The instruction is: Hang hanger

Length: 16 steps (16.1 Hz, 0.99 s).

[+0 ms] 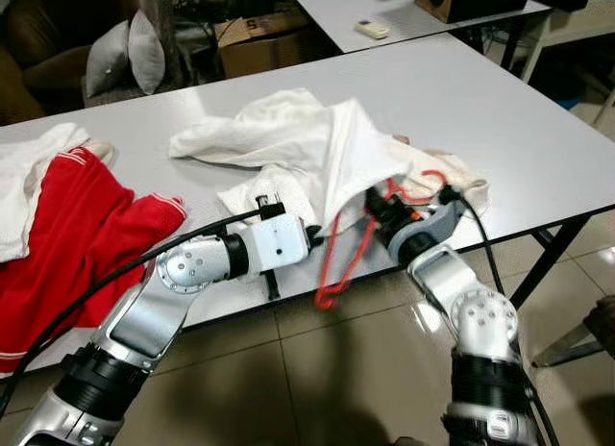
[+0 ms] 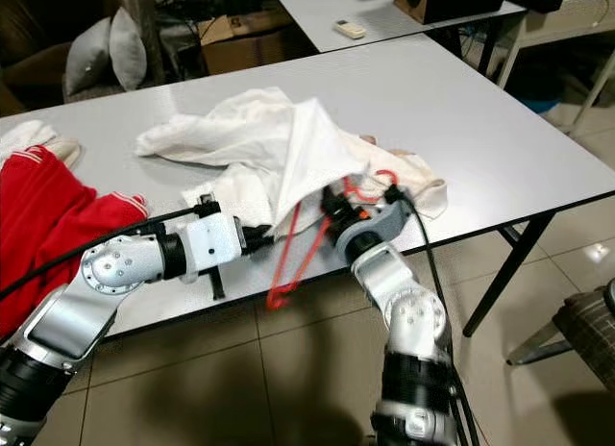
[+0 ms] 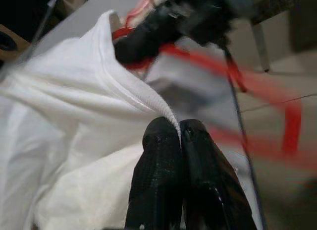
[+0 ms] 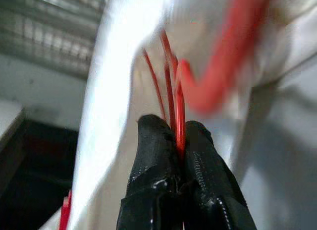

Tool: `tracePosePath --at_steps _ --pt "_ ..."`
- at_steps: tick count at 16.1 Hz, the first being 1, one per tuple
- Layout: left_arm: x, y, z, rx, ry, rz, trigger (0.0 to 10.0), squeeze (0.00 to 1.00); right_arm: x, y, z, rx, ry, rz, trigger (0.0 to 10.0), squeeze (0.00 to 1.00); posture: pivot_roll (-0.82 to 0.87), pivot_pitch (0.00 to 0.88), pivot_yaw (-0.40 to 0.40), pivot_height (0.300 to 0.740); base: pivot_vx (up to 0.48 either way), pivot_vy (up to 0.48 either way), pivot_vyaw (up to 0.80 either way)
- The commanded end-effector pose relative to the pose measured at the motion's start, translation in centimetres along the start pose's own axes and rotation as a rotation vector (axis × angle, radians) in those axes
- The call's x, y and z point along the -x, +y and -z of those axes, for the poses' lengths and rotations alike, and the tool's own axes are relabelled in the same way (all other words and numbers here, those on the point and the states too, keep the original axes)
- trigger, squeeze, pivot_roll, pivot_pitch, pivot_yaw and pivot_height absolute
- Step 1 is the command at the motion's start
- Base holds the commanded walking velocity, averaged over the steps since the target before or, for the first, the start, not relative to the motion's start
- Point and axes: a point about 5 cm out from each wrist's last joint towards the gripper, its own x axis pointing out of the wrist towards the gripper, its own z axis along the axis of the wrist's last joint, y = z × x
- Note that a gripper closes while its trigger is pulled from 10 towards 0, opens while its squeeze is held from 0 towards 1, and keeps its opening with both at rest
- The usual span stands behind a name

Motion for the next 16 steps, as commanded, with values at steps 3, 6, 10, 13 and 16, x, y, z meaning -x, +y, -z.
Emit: tracePosePath --at_steps 3,6,10,13,16 --pt "0.1 -1.1 0.8 0.082 0.019 0.067 0.0 0.0 -1.6 2.6 0.7 -0.141 -0.06 -0.074 10.0 0.0 -0.02 0.001 0.131 0.74 0.0 0.0 0.0" --pt "1.2 -0.6 2.0 0.123 0.064 0.066 0.0 0.0 -2.1 3.7 0.3 -0.18 -0.087 -0.129 10.0 0.0 -0.02 0.005 0.128 0.74 0.0 0.0 0.0" --pt "1.4 -2.2 1.0 0.208 0.005 0.224 0.0 0.0 -2.4 3.9 0.2 -0.222 -0.114 -0.135 10.0 0.0 -0.02 0.006 0.131 0.74 0.0 0.0 0.0" --pt "0.8 -3.6 0.3 0.23 -0.017 0.341 0.0 0.0 -2.8 4.3 0.3 -0.261 -0.126 -0.153 10.0 0.0 -0.02 0.005 0.131 0.74 0.0 0.0 0.0" --pt "-0.2 -2.6 1.4 0.216 0.03 0.249 0.0 0.0 -2.7 5.4 0.4 -0.291 -0.102 -0.234 10.0 0.0 -0.02 0.007 0.131 0.74 0.0 0.0 0.0"
